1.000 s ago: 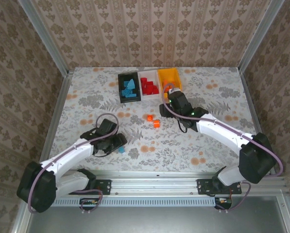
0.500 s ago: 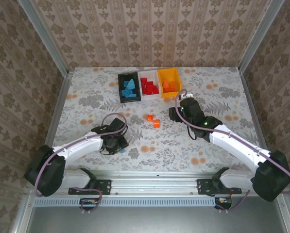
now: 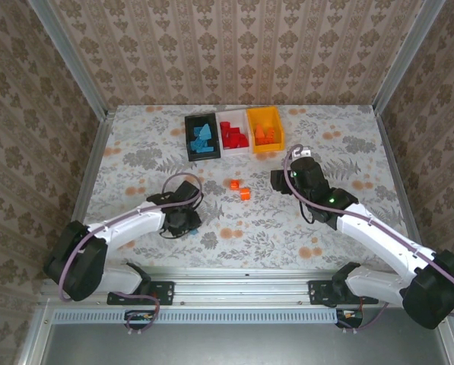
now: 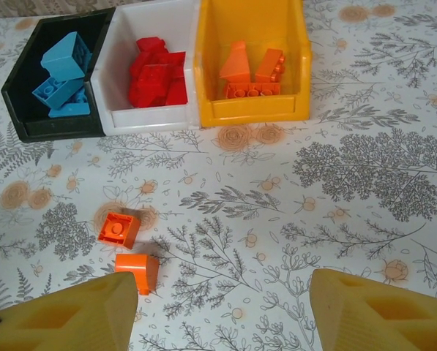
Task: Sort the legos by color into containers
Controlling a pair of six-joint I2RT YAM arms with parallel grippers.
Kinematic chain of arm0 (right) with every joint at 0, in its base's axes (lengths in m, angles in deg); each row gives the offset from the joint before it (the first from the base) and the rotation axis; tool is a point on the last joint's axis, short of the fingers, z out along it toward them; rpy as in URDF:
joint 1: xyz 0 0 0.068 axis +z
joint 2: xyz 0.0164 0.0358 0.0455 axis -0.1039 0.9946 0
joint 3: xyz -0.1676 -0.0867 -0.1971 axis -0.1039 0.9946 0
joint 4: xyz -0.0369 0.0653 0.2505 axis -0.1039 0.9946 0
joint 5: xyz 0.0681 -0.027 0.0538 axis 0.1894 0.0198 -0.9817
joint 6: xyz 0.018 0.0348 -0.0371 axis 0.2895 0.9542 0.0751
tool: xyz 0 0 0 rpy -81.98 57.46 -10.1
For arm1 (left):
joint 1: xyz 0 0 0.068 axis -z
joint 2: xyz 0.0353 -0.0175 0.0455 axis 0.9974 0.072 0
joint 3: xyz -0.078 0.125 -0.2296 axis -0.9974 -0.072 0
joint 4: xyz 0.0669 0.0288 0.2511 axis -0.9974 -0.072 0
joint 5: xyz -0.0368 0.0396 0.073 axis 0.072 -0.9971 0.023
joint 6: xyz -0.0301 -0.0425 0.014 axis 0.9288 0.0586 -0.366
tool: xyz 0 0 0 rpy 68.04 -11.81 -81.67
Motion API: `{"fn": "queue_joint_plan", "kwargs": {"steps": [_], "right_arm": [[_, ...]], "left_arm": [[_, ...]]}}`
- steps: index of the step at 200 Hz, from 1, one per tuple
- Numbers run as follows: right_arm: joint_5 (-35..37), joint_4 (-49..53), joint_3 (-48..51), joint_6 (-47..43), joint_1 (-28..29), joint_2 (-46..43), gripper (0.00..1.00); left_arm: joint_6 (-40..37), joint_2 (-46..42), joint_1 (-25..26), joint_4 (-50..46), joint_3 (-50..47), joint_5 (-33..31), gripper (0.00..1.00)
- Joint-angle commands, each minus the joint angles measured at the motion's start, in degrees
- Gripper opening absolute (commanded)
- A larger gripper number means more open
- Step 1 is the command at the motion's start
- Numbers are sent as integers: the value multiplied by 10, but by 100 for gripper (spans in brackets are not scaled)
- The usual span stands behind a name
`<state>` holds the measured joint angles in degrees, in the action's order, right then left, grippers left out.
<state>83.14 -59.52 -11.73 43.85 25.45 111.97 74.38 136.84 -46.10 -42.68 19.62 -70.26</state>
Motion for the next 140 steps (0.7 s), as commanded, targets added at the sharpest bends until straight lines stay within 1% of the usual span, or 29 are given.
{"fn": "queue_joint_plan", "kwargs": {"steps": [1, 13, 32, 48, 67, 79, 94, 102, 104, 110, 126, 140], "right_arm": [[10, 1, 8, 5, -7, -5, 65], [8, 1, 11, 6, -10, -6, 65], [5, 0, 15, 7, -15, -7, 65], [-2, -2, 18, 9, -20, -6, 65], [-12, -6, 21, 11, -24, -2, 65], [-17, -9, 23, 14, -26, 0, 65], [-19, -10, 26, 15, -27, 2, 64], [-24, -11, 28, 17, -27, 1, 64], [-25, -10, 28, 18, -27, 1, 64], [-27, -12, 30, 18, -27, 0, 64], [-32, -13, 33, 20, -29, -5, 64], [-34, -11, 34, 20, -30, -6, 65]], "left_arm": [[-77, -7, -7, -39, 88, -48, 10], [-118, 5, -26, -52, 143, -49, 9], [-179, 53, -60, -66, 235, -44, 9], [-230, 118, -90, -81, 322, -41, 8], [-283, 212, -119, -101, 443, -54, 7], [-312, 277, -132, -118, 523, -71, 6], [-342, 363, -133, -157, 631, -106, 7], [-360, 411, -134, -180, 706, -113, 6], [-363, 422, -145, -189, 722, -117, 6], [-371, 456, -151, -204, 767, -127, 5], [-398, 532, -150, -244, 877, -171, 6], [-413, 586, -153, -274, 962, -186, 6]]}}
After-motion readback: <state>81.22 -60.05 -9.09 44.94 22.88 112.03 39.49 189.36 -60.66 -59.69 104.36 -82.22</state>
